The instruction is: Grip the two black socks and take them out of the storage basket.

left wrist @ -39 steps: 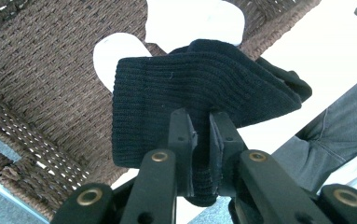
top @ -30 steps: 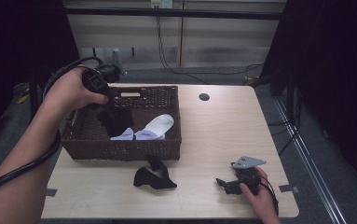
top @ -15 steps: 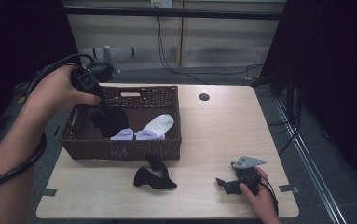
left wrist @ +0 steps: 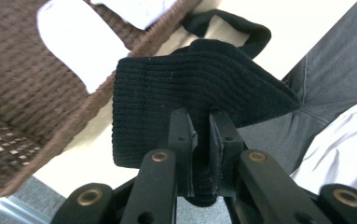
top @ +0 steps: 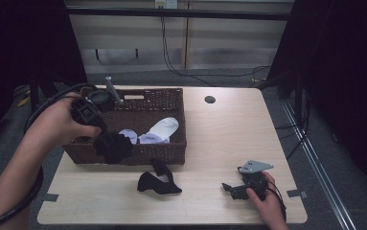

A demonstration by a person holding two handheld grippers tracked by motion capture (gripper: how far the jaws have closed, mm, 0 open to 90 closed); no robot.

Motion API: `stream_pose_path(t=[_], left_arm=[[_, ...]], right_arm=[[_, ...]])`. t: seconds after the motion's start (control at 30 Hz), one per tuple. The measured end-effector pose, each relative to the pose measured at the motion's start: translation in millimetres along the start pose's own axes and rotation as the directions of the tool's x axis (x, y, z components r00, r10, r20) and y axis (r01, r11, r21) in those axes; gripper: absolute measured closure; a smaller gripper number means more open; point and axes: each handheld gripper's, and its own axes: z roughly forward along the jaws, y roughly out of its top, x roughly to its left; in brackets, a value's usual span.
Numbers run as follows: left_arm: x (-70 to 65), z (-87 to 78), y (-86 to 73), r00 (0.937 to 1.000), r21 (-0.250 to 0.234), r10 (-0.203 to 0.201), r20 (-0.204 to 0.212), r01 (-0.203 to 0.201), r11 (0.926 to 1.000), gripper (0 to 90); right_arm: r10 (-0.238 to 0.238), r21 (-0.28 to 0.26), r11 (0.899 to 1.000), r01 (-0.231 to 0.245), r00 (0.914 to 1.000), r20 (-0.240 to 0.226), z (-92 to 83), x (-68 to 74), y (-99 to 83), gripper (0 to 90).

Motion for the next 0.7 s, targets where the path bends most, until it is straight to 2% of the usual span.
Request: stream_pose_path(t=[0.1,0.13,0.37,0.57,0.7], left_arm=[[1.4,18.8,-1.8,0.9995,-0.002,0.003,0.032,-0.002,1.0000,81.0],[1.4,18.8,-1.8,0.9995,-0.002,0.003,0.032,-0.002,1.0000,81.0],[6.0,53.3,1.6,0.9981,0.010,-0.010,0.060,0.009,0.9999,81.0],[8.8,76.1,6.3,0.9982,0.023,-0.017,0.057,0.016,0.9996,80.8],[8.4,92.5,11.8,0.9977,0.024,-0.008,0.067,0.006,0.9997,80.3]], right_arm=[[-0.001,0.000,1.000,0.001,1.0000,0.000,0.0,0.0,-0.1,11.5],[-0.001,0.000,1.000,0.001,1.0000,0.000,0.0,0.0,-0.1,11.5],[-0.001,0.000,1.000,0.001,1.0000,0.000,0.0,0.0,-0.1,11.5],[-0.001,0.003,1.000,0.001,1.0000,0.000,-0.2,0.1,-0.2,11.6],[-0.001,0.004,1.000,0.001,1.0000,0.000,-0.6,0.3,-0.5,11.5]])
